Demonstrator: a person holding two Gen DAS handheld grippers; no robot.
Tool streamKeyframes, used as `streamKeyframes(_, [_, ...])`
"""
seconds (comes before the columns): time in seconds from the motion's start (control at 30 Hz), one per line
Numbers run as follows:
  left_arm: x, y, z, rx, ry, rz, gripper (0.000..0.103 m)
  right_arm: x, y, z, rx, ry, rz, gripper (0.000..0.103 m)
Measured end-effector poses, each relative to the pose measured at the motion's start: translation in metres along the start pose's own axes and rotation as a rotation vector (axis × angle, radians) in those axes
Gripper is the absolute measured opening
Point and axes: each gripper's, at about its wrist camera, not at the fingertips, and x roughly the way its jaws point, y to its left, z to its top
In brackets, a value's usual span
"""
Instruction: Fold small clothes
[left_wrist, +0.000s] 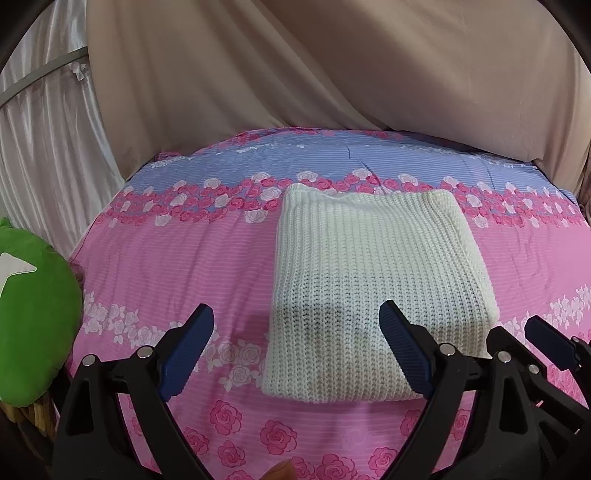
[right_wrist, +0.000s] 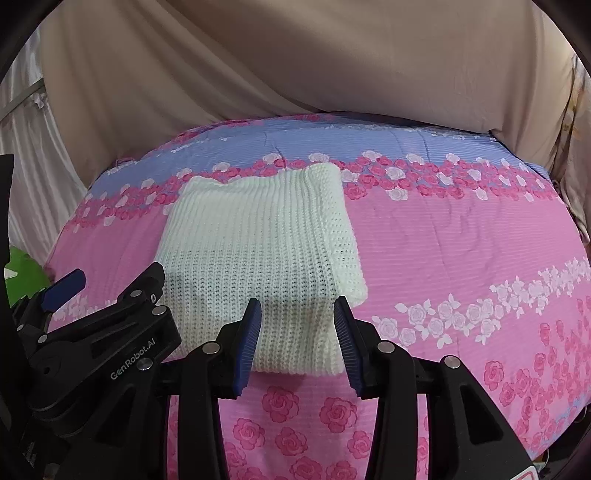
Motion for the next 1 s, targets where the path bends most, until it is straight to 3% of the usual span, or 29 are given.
streamKeyframes(0.3, [-0.0003,0.0002,0.0022,-0.003,0.003,0.018,0.093,0.0015,-0.0001,0.0006,0.006,0.007,0.000,0.041])
streamKeyframes(0.4, [0.0014,0.0026,0.0025,-0.016,0.017,0.032,0.098,0.0015,0.0005,0.0002,0.007,0.006,-0.001,0.041])
streamKeyframes(1.0, [0.0075,0.0015,0.0011,0.001,0.035,0.038,0.098,0.0072,0.0072,-0.0017,0.023,0.023,-0.015,0.039])
